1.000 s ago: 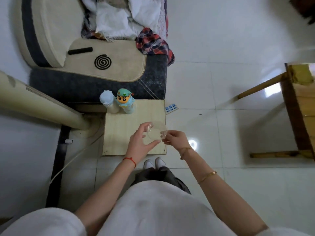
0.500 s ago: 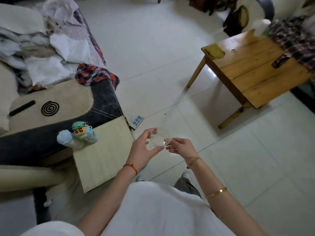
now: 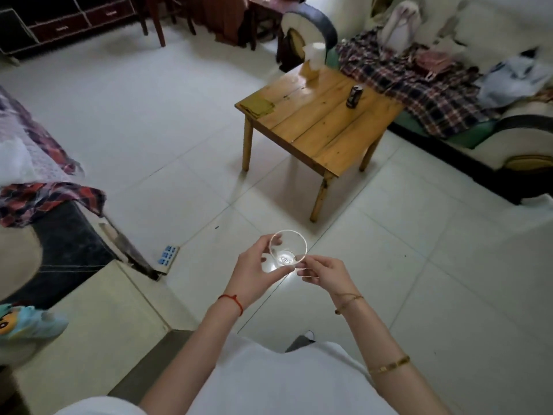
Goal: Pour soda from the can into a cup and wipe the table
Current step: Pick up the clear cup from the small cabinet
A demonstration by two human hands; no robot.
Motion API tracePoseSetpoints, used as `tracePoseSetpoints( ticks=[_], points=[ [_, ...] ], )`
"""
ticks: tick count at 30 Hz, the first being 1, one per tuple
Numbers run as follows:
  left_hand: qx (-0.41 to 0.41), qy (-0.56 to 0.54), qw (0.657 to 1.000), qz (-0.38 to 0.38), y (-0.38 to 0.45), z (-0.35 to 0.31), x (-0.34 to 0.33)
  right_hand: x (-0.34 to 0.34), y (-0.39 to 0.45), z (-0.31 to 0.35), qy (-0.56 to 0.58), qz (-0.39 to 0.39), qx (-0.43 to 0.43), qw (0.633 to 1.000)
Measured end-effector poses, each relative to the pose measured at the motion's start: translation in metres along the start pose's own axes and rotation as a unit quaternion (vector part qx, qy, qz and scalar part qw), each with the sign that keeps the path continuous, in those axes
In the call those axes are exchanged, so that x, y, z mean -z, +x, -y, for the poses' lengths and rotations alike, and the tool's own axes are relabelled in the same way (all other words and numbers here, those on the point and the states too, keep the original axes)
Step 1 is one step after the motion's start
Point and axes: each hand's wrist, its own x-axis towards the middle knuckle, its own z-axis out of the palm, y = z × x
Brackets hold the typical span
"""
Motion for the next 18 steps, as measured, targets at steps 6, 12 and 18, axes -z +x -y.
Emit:
tracePoseSetpoints(
  ticks=[6,12,18],
  points=[
    [-0.032,-0.003,0.999,0.041,0.056,-0.053,-0.095,0.111,0.01,0.029,0.014,-0.059,0.03,0.998],
    [-0.06,0.024,0.994,0.084,0.112,-0.09,-0.155,0.185,0.028,0.051,0.027,-0.092,0.048,0.994],
    [-0.079,0.034,0.988,0.13,0.173,-0.113,-0.197,0.234,0.062,0.068,0.056,-0.129,0.043,0.989]
  ],
)
